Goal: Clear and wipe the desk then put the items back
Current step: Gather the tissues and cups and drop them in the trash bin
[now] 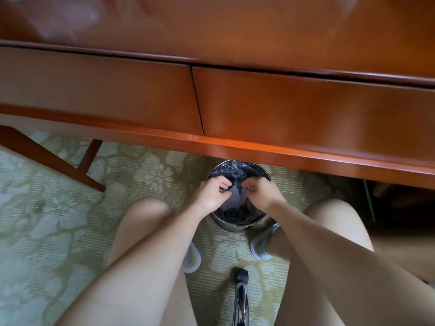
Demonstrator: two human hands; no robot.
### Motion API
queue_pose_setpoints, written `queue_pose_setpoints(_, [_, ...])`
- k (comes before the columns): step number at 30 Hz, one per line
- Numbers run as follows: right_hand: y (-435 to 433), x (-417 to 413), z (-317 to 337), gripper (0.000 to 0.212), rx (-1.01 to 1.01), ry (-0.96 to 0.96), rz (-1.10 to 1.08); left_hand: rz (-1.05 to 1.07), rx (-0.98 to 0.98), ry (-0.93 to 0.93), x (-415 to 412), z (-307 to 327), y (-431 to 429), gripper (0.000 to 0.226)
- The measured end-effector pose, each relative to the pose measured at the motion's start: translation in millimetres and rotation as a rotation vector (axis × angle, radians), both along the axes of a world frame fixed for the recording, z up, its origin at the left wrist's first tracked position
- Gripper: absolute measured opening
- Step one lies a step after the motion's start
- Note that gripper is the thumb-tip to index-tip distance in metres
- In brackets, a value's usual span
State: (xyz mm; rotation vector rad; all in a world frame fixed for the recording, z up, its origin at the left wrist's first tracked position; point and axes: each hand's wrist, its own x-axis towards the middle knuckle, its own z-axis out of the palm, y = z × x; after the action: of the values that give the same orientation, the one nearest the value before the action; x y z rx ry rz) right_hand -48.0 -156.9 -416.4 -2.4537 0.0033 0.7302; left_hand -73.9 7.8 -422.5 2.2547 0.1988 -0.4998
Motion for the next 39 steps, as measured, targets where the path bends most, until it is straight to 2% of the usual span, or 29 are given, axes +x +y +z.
queue_pose_setpoints(6, [-6,-21,38,0.034,-0.014,-0.078,0.071,-0.127,0.006,-0.037,-16,48,-2,0.025])
queue_pose_setpoints(18, [-32,-73,165,0.035,0.061,-0.373,0.182,-0.325,0.083,-0.185,-65,183,-3,0.022])
queue_pose_setpoints(24, [-46,-85,243,0.027,0.137,-0.524,0.223,-0.362,0.145,-0.339,-72,260,-1,0.018])
queue_pose_setpoints(28, [-64,-80,287,0.025,0.254,-0.624,0.114,-0.3,0.11,-0.483,-66,301,-4,0.019])
queue_pose_setpoints(33, [-90,-57,314,0.024,0.416,-0.686,-0.118,-0.219,0.032,-0.572,-41,331,-6,0.019])
queue_pose_setpoints(39, [-97,-5,334,0.021,0.374,-0.684,-0.202,-0.182,0.083,-0.613,19,355,-3,0.018])
